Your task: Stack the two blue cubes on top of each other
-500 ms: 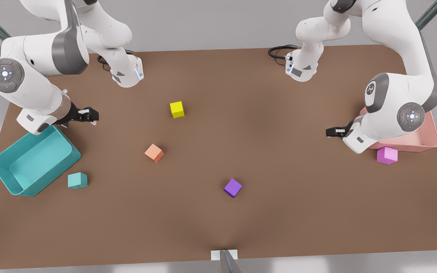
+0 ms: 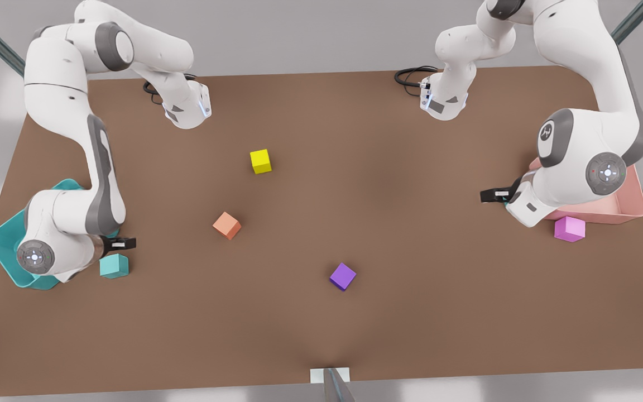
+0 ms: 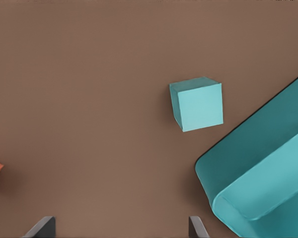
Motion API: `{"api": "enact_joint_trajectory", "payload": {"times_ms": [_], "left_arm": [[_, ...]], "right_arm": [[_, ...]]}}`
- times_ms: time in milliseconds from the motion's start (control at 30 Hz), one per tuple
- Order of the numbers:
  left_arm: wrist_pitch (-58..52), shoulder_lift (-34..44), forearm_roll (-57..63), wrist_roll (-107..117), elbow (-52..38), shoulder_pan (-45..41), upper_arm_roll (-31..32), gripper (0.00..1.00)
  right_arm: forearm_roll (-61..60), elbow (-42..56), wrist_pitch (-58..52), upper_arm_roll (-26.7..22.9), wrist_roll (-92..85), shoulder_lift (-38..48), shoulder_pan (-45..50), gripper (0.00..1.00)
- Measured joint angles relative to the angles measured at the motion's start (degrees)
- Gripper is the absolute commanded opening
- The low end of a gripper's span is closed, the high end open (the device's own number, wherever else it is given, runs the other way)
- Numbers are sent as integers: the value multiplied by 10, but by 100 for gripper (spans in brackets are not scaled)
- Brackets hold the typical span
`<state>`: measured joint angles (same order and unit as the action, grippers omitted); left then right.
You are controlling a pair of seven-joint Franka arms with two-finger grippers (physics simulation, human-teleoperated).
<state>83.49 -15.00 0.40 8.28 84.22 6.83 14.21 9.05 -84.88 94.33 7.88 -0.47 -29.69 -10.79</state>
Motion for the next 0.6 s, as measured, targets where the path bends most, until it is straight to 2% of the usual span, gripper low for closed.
{"api": "enact_joint_trajectory", "payload": {"times_ms": [267,600], "left_arm": [[-7,-1,0,4,0,-1,0,100],[-14,-5,0,7,1,-1,1,100]], "right_arm": [[-14,-7,127,0,-56,-46,-30,100],[24,-28,174,-1,-193,-63,-58,100]]}}
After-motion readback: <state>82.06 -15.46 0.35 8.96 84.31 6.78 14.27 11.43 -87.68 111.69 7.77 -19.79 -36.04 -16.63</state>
